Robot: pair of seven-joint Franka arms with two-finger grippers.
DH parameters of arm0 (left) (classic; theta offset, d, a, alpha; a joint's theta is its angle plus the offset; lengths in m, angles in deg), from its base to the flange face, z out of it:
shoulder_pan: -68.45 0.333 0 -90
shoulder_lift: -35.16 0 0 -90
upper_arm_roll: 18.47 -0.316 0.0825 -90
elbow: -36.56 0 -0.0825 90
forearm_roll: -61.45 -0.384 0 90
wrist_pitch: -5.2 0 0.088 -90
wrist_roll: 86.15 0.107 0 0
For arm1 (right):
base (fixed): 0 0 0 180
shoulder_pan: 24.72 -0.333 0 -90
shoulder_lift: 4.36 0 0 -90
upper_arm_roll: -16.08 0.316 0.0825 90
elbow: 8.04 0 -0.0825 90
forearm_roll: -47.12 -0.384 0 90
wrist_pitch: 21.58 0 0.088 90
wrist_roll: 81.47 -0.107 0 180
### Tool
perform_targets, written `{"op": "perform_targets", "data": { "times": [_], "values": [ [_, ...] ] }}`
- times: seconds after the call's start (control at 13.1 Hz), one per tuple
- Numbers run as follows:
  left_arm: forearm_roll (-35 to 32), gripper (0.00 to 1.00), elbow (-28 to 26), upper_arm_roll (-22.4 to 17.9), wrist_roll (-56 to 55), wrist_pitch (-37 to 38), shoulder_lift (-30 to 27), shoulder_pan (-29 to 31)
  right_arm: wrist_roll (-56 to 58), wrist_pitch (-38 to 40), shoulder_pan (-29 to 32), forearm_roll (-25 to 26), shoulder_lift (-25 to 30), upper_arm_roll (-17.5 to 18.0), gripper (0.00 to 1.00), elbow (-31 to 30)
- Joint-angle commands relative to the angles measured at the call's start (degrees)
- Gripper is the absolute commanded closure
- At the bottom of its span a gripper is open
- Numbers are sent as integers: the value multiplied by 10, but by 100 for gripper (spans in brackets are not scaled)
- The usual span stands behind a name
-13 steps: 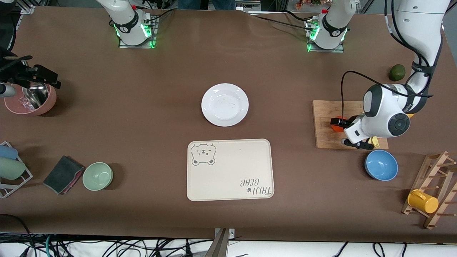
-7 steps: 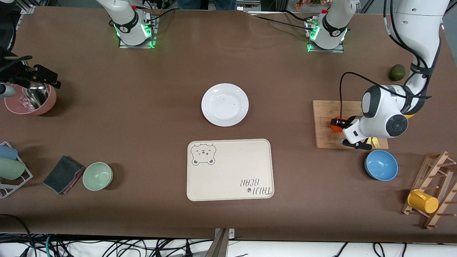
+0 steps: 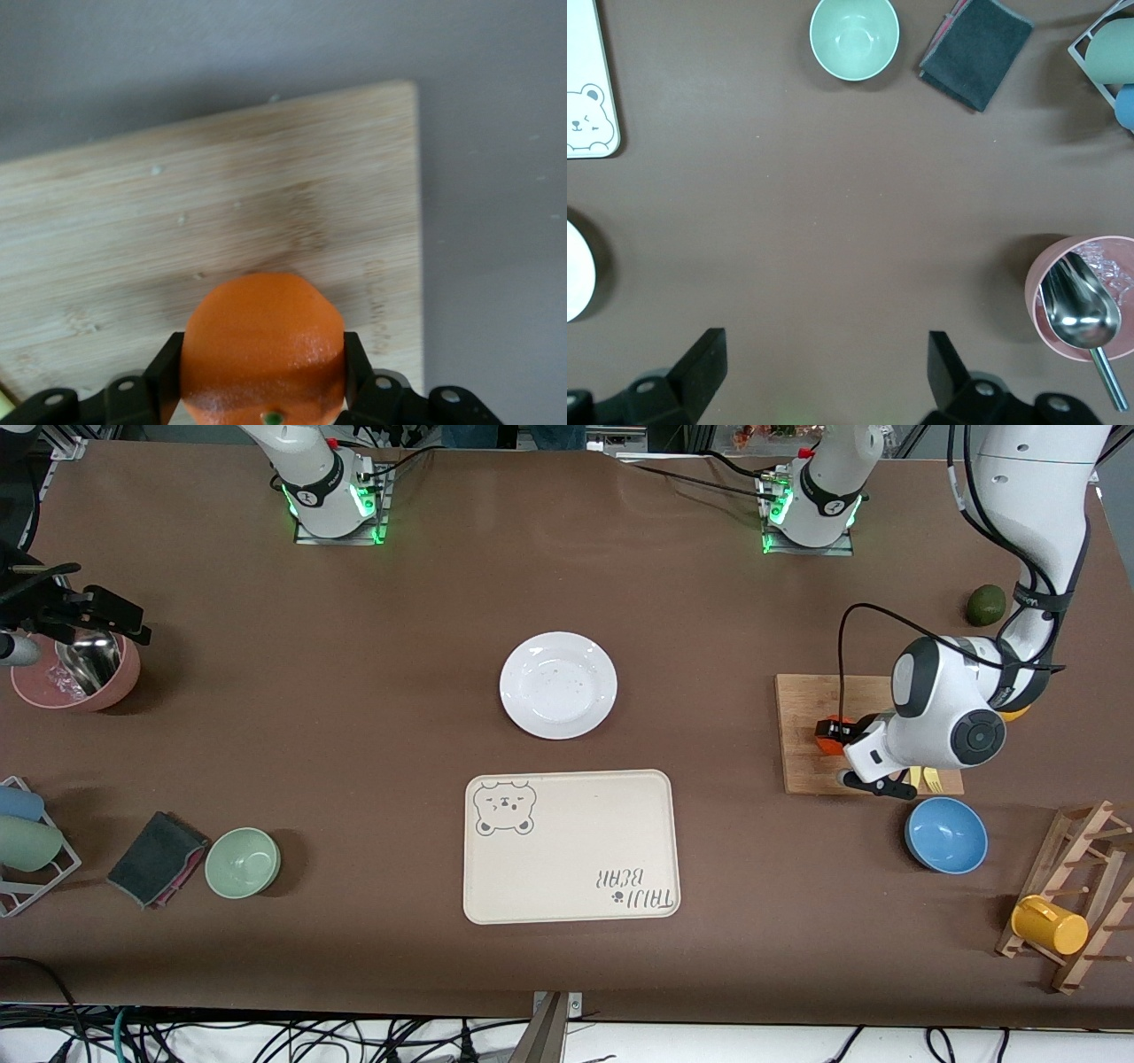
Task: Place orange and plate with both arms
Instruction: 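Lift the orange with the left gripper and carry it over the plate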
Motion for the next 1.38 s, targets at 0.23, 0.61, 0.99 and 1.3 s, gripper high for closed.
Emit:
{"op": "perform_targets", "data": {
  "times": [0.23, 0.61, 0.99, 1.3],
  "values": [
    [42, 100, 73, 111, -154, 98, -2, -8, 1, 9, 2, -5, 15, 2, 0, -8],
    [100, 100, 80, 256, -407, 95, -2, -21, 0, 2, 2, -4, 12, 0, 0, -7],
    [99, 100, 90, 270, -685, -45, 28, -187, 0, 4, 2, -3, 12, 0, 0, -7],
    [92, 100, 88, 263, -744, -160, 82, -247, -2, 8, 2, 1, 12, 1, 0, -6]
  ]
}}
